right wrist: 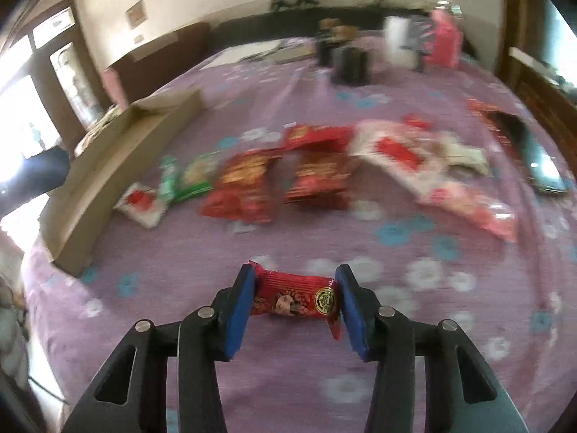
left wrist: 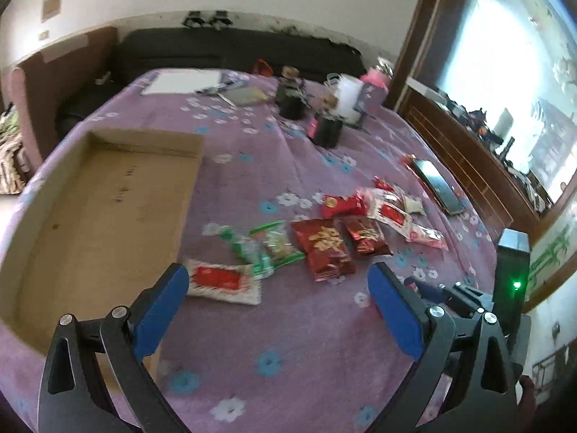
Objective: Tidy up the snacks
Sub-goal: 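Grasp the red cartoon-face snack bar with the right tool, then grasp the red gold-lettered packet with the left tool while the right tool holds the snack bar, then carry both snacks over the cardboard box and open both tools to drop them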
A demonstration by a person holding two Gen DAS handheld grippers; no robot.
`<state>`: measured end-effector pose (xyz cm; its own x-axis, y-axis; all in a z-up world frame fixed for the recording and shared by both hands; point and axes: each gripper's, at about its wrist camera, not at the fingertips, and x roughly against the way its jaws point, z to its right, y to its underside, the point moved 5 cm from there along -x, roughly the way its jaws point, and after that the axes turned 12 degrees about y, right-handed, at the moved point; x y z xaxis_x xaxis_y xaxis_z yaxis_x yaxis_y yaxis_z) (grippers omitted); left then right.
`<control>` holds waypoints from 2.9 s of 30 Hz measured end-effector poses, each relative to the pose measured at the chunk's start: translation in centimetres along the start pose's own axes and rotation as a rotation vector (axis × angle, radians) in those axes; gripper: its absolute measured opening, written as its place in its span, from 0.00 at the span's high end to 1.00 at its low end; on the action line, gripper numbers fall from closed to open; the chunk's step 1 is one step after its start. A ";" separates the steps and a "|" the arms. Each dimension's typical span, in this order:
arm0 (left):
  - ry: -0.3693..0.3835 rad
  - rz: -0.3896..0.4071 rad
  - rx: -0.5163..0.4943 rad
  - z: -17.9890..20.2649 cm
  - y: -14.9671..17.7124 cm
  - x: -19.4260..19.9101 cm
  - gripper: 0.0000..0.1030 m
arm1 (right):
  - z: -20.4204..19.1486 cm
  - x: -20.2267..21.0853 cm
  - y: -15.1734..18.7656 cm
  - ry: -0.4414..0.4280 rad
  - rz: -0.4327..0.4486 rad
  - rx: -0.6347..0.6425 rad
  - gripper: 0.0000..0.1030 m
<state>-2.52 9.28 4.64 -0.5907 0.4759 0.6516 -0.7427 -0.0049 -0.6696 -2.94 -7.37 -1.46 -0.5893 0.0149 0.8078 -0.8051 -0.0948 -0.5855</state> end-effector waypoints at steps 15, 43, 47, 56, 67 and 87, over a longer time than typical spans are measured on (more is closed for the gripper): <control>-0.053 -0.201 -0.085 2.0 -1.0 -10.5 0.22 | 5.3 0.1 0.4 -0.134 0.008 -0.215 0.52; 0.085 -0.154 -0.147 4.0 1.0 -4.0 0.86 | 5.1 -0.4 0.3 -0.165 0.006 -0.212 0.55; 0.108 -0.154 -0.074 2.8 1.4 -3.9 0.77 | 4.3 -0.1 0.5 -0.126 0.003 -0.160 0.48; 0.115 -0.189 0.004 2.9 1.4 -7.9 0.66 | 1.8 0.0 0.8 -0.010 -0.014 -0.005 0.40; -0.036 -0.221 -0.117 3.5 2.5 -10.3 0.65 | 2.0 -0.8 -0.1 -0.001 -0.012 -0.026 0.35; 0.159 -0.017 0.008 -0.9 -1.4 5.8 0.76 | 0.9 7.3 -1.7 -0.094 0.130 -0.007 0.78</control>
<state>-4.61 12.81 9.01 -0.5208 0.6095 0.5977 -0.7551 -0.0024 -0.6556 -5.78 -8.04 5.48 -0.6801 -0.0899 0.7276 -0.7229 -0.0829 -0.6859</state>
